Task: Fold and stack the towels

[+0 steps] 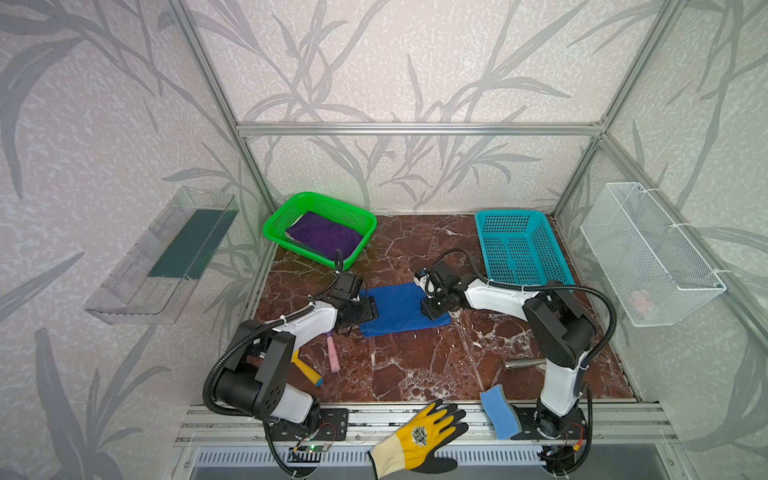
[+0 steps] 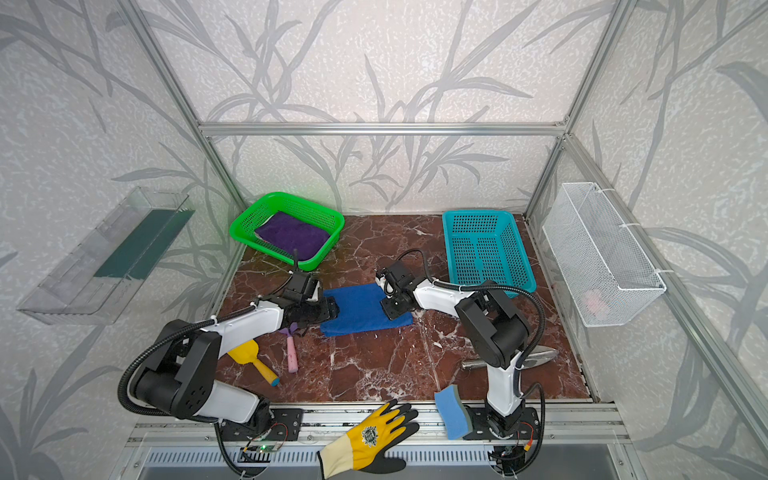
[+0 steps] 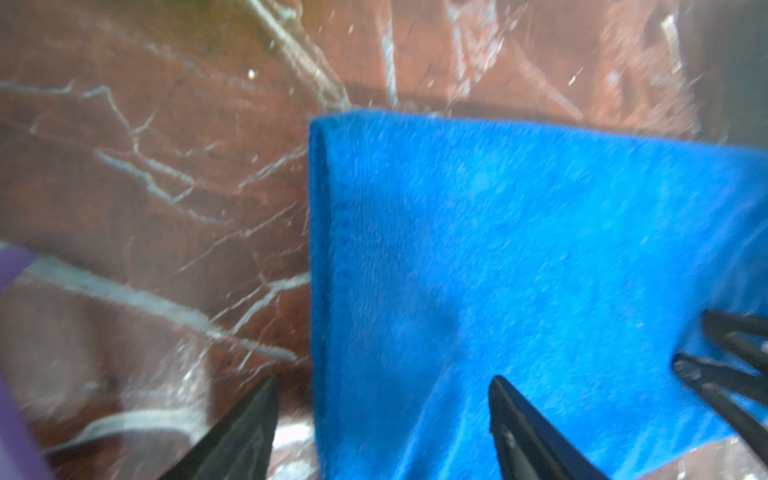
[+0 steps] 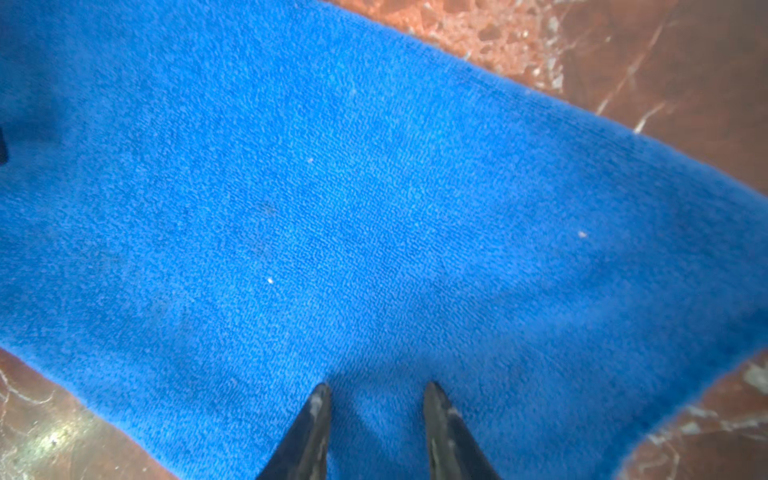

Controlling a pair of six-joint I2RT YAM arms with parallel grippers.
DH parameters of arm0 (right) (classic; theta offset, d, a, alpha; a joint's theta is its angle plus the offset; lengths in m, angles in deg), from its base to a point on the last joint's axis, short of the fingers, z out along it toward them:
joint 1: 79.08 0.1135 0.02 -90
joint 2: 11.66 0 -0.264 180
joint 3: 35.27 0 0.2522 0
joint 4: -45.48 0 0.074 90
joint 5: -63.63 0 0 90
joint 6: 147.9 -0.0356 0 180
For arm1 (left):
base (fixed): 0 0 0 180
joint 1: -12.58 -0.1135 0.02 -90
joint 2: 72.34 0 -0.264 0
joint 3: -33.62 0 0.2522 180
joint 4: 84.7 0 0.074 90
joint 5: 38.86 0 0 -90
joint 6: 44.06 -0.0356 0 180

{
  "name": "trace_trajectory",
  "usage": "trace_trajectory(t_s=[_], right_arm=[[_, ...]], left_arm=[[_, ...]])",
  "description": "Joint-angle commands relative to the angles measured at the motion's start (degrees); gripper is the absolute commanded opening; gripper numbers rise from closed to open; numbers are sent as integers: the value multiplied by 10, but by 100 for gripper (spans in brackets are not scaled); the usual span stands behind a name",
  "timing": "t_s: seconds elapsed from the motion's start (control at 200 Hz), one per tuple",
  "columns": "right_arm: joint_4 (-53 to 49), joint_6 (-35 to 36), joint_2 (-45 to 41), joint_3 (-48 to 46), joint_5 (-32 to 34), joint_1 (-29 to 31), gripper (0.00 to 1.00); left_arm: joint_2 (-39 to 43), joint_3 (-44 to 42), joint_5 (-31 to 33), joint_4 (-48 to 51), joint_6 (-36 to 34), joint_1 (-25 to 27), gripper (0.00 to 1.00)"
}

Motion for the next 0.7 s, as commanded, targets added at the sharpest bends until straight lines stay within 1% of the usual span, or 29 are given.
trace_trajectory(t_s=[0.0,0.195,0.315,0.37,0.455,0.54,0.59,0.695], right_arm=[[-47,4,18,-18,26,-7,39],[-50,4,18,-14,20,-5,39],[-50,3,17,-16,20,-6,39],[-50,4,17,-16,19,-6,39],[-52,3,17,-17,18,-6,39],[-51,2,16,-18,17,-6,39],[-52,2,17,-18,16,-6,39],[-51,3,17,-19,15,-6,39]], left_arm=[[-17,-39,-45,-35,30,-2,76],[-29,-60,-71,-73,53,-1,64],[-34,-72,-76,-89,57,-1,59],[-35,-78,-79,-98,58,-1,55],[-37,-82,-81,-107,59,-1,51],[-40,-84,-80,-115,59,-1,43],[-42,-82,-81,-119,59,-1,41],[-51,-77,-81,-122,56,-1,28]])
